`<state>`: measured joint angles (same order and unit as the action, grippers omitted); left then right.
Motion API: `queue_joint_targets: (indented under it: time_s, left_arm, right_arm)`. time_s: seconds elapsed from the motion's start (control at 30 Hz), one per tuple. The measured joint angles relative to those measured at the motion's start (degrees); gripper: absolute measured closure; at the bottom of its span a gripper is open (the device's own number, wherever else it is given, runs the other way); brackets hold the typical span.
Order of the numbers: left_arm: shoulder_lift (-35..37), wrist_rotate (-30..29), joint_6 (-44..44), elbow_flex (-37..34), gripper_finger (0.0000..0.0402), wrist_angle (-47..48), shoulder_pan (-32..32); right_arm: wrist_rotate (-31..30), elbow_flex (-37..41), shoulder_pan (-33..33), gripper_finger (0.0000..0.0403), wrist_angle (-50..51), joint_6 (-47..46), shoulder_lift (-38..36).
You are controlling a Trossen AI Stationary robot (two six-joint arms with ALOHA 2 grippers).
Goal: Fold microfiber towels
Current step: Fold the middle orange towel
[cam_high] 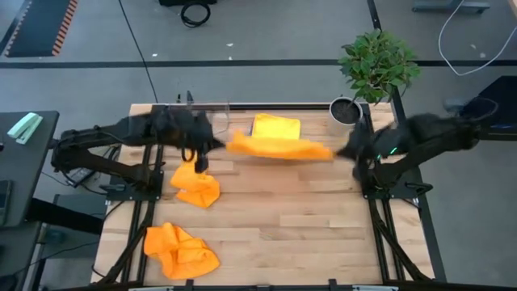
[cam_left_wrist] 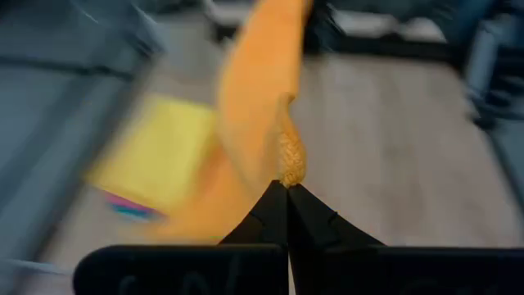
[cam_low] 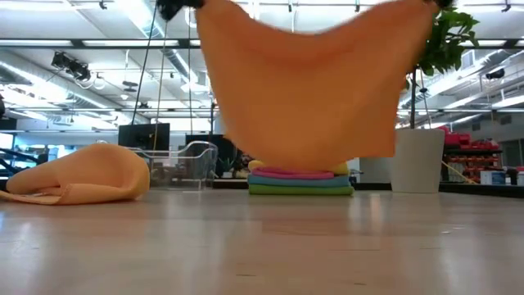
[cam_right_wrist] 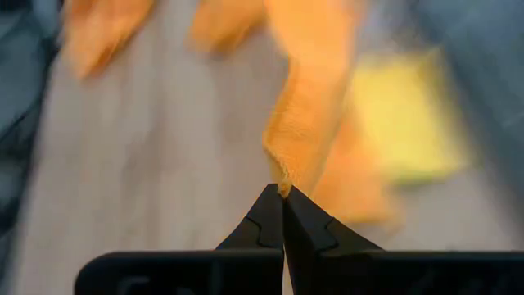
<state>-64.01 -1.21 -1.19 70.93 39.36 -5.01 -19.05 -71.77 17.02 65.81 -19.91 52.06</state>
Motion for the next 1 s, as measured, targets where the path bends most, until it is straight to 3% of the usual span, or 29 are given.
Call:
queue_joint_targets:
  time_s: [0.13, 0.2, 0.27, 0.4, 0.47, 0.57, 0.77, 1.0]
  left_arm:
    - [-0.1, 1.7, -12.9, -12.4, 0.0400, -4.9, 12.2]
    - [-0.2, 1.7, -20.7, -21.4, 0.0400, -14.7, 20.8]
    - [-1.1, -0.2, -28.0, -31.1, 0.0400, -30.3, 29.6]
    - [-7.5, -16.1, -41.9, -46.5, 0.0400, -58.4, 43.6]
    - [-11.1, -24.4, -51.2, -49.8, 0.0400, -66.4, 47.6]
    - [-15.7, -30.5, -58.1, -50.3, 0.0400, -70.5, 51.4]
    - [-21.2, -31.1, -57.8, -44.1, 0.0400, -68.2, 52.1]
    - [-21.8, -31.4, -54.9, -38.5, 0.0400, -55.5, 47.9]
  right_arm:
    - [8.2, 12.8, 10.0, 0.0400, -3.6, -14.6, 2.6]
    - [9.8, 20.7, 17.4, 0.0400, -12.2, -22.9, 4.1]
    - [9.3, 28.4, 25.0, 0.0400, -25.4, -30.4, 6.8]
    - [2.2, 39.9, 36.7, 0.0400, -54.0, -42.1, 16.1]
    - [-0.7, 41.5, 39.9, 0.0400, -60.6, -48.4, 21.7]
    - [-1.7, 39.7, 42.2, 0.0400, -62.6, -55.9, 28.8]
    - [-0.8, 33.8, 42.4, 0.0401, -60.5, -59.7, 34.7]
    - [-6.6, 28.6, 39.8, 0.0401, -38.1, -65.1, 29.4]
